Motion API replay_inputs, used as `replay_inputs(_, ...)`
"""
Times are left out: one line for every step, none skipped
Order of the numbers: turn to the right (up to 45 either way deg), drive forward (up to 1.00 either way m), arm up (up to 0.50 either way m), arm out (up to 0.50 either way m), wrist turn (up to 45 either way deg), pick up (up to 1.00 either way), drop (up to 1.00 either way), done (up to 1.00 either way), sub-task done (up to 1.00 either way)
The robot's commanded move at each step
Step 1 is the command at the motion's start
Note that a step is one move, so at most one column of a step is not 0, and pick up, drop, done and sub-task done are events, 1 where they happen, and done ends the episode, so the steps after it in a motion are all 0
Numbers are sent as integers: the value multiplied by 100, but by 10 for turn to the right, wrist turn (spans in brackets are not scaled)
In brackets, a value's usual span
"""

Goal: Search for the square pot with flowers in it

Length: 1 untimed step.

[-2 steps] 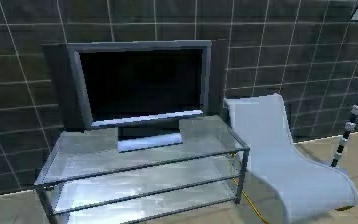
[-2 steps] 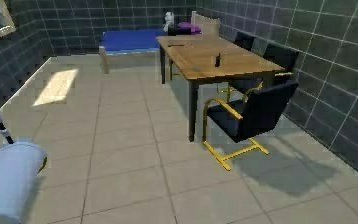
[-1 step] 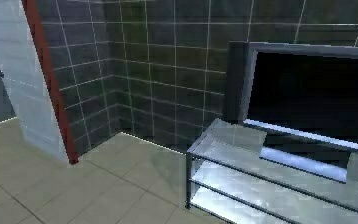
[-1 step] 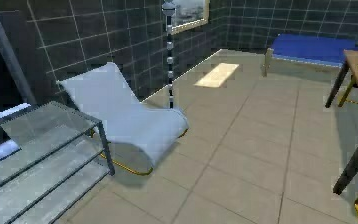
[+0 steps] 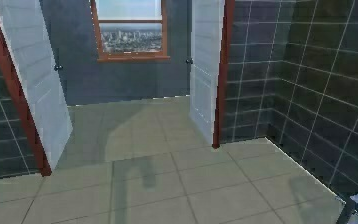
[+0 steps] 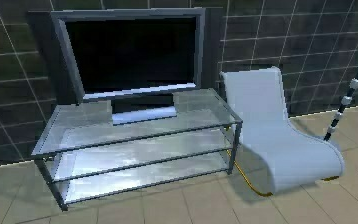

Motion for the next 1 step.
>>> replay_inputs(-180,0,0,0,0,0,0,0,0)
